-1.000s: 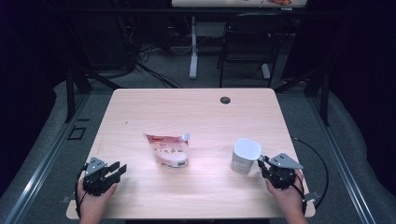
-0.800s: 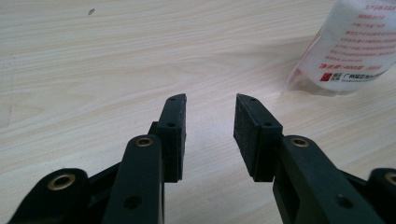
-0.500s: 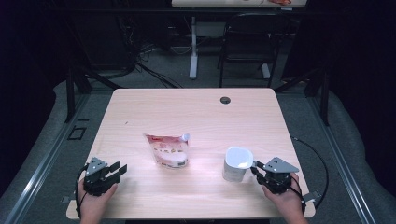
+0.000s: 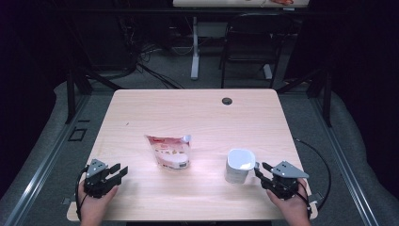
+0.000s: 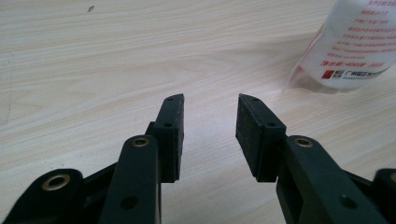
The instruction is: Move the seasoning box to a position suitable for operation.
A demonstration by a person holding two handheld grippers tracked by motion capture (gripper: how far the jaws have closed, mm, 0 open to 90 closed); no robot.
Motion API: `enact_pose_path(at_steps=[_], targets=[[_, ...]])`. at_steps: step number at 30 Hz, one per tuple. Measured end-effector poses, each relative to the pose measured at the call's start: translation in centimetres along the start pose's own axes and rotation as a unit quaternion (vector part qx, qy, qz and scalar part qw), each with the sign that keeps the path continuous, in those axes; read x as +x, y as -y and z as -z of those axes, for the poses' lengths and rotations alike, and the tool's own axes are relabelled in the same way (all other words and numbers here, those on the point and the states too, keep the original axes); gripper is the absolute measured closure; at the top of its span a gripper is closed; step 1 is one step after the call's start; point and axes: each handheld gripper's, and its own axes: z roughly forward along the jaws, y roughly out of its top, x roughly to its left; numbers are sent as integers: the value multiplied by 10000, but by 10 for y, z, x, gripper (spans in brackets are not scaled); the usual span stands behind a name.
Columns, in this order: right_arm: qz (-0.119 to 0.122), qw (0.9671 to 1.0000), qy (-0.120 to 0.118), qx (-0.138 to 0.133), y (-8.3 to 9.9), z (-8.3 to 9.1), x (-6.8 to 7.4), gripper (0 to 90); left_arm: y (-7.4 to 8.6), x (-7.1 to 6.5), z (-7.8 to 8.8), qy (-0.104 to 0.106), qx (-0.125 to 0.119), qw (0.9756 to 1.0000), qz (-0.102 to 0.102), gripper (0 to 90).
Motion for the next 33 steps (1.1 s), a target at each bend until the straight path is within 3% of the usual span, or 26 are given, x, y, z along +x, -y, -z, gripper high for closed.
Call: enact_pose_path(at_steps=[3,7,13,16,33], targets=[[-153,9997,-89,-155,-1,10,0,595,0,0,0,-1,3,10000,12,620],[-269,9994,-31,-205,-5,11,0,608,0,0,0,6,11,10000,-2,618],[-525,9984,118,-147,-15,12,-1,843,-1,-1,-2,34,29,10000,-21,619],[-535,9983,152,-147,-22,13,-2,892,0,0,-2,38,43,10000,-22,617],[-532,9985,-105,-101,-56,9,4,900,0,0,-1,30,24,10000,-4,616]])
